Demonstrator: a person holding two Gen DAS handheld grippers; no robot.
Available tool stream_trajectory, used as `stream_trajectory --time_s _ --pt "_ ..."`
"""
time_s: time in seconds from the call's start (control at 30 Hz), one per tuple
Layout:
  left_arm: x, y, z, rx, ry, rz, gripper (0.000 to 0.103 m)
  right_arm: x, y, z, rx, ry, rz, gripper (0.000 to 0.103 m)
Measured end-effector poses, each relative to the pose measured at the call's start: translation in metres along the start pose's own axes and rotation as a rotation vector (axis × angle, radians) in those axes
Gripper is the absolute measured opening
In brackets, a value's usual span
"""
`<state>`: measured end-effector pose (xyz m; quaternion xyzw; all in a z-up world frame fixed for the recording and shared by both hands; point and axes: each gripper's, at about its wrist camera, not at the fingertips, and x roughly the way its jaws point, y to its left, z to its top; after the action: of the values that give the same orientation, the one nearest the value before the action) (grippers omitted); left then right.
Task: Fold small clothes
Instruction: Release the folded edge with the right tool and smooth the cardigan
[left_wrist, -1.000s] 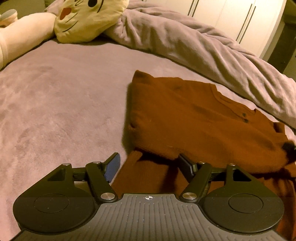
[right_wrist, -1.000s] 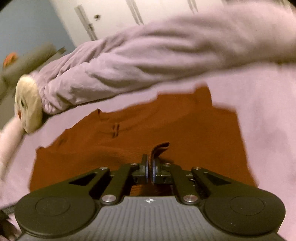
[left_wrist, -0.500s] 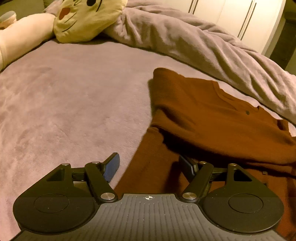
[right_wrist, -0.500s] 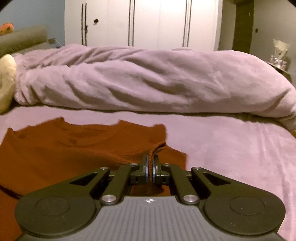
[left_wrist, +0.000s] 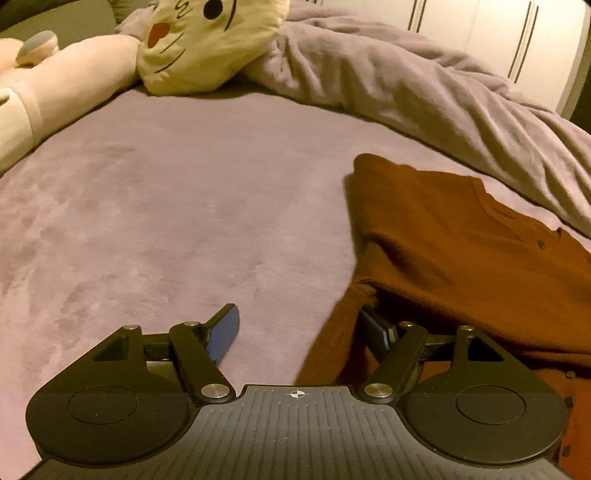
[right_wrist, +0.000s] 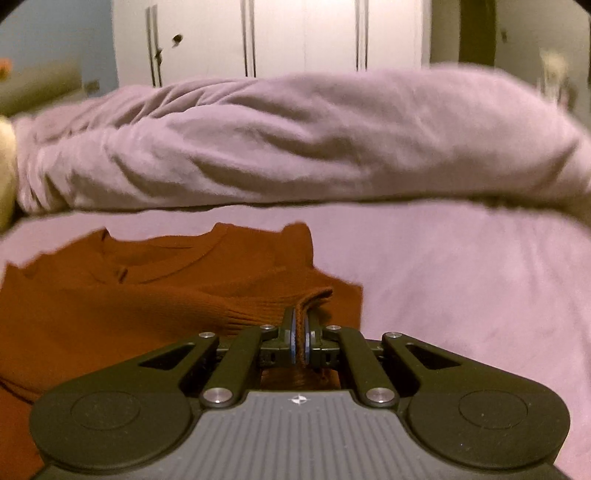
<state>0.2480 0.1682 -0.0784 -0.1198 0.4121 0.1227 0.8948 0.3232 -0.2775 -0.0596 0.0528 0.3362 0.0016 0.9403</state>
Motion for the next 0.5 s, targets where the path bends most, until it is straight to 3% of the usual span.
stream_trajectory --time_s 0.07,0.13,0.27,0.37,0.5 --pt "-0.011 0.002 0.002 -0.026 0.003 -0.022 0.076 -0.001 -0.013 -0.001 0.066 0.017 -0.001 0.014" --pt "-0.026 0.001 0.004 -0.027 -0.028 -0.053 0.077 -0.013 -0.019 0.000 0.091 -0.004 -0.044 0.018" --pt "-0.048 -0.019 0.017 0.028 -0.110 -0.101 0.087 -0.040 -0.017 0.000 0.130 -0.075 0.045 0.023" --pt "-0.036 -0.045 0.025 0.093 -0.087 -0.125 0.090 -0.035 0.007 0.000 0.066 -0.042 0.141 0.023" --pt "-0.009 -0.074 0.022 0.174 -0.032 -0.114 0.090 -0.015 0.040 -0.005 -0.050 0.024 0.183 0.024"
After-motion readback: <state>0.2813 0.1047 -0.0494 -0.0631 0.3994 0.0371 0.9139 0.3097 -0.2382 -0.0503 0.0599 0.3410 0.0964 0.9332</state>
